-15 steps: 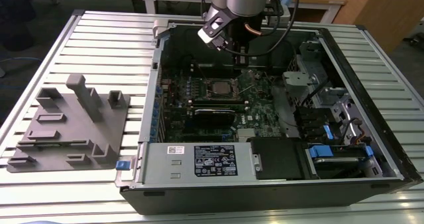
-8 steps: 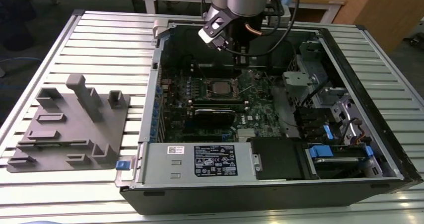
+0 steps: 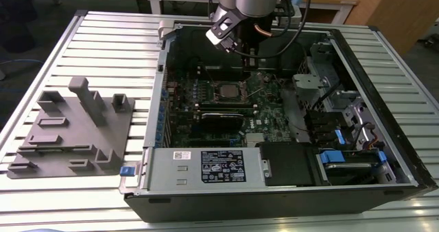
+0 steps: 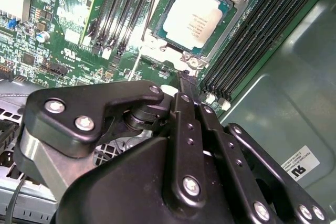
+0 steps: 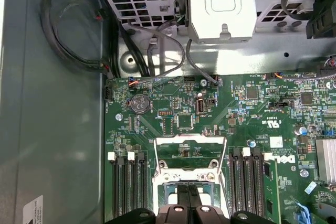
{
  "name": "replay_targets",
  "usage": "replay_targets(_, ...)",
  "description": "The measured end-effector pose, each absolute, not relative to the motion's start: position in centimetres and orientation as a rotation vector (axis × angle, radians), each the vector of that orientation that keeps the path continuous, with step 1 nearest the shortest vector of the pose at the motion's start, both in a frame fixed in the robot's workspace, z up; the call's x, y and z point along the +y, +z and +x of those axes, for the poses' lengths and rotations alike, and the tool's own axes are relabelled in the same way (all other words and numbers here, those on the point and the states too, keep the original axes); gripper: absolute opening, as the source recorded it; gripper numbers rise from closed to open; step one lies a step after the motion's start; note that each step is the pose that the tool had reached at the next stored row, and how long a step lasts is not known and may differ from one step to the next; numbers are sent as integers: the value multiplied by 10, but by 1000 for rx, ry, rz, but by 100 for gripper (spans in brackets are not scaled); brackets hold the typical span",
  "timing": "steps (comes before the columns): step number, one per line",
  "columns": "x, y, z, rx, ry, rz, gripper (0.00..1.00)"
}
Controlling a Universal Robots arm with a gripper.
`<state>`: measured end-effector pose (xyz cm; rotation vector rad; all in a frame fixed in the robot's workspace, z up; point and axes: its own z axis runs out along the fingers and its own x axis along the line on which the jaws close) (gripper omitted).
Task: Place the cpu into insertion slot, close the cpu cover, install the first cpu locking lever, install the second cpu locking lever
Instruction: 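Close the cpu cover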
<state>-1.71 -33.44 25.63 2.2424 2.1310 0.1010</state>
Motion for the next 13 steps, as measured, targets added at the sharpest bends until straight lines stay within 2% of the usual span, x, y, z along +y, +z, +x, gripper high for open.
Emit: replay_targets(13,-334,256,-16,2131,101,2242,11)
